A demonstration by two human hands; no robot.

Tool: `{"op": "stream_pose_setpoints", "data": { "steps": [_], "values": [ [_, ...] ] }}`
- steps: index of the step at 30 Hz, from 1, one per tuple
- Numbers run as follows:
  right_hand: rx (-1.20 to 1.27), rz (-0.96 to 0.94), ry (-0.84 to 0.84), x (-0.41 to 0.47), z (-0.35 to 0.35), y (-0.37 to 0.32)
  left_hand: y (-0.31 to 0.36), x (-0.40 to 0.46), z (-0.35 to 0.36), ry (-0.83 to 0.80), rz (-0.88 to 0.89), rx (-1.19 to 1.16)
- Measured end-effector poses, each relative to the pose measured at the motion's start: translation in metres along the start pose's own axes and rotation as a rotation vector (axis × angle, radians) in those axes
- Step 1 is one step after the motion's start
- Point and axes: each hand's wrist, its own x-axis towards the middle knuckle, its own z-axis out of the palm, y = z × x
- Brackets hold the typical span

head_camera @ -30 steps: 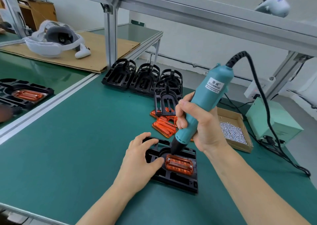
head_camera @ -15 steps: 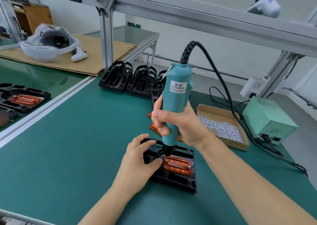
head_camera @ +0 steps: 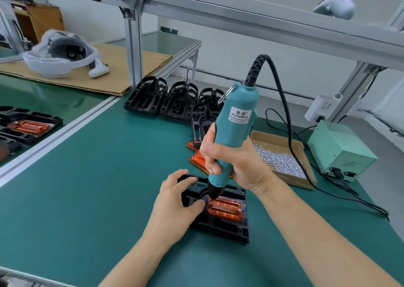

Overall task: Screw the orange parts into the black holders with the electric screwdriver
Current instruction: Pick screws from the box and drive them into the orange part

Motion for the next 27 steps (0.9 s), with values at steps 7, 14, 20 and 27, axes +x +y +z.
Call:
{"op": "stream_pose_setpoints", "data": {
  "steps": [7, 14, 20, 27],
  "values": [
    [0.003, 0.003, -0.032, -0.001, 0.002, -0.002, 0.002, -0.001, -0.001, -0.007, -0.014, 0.010],
    [0.112, -0.016, 0.115, -0.005, -0.007, -0.004, 0.001, 0.000, 0.001, -0.019, -0.043, 0.007],
    [-0.037, -0.024, 0.239, -0.001, 0.001, -0.018, 0.008, 0.006, 0.001, -0.035, -0.075, 0.074],
    [-0.105, -0.135, 0.508, 0.002, -0.032, -0.087, 0.005, 0.003, 0.003, -0.027, -0.063, 0.174]
  ]
}}
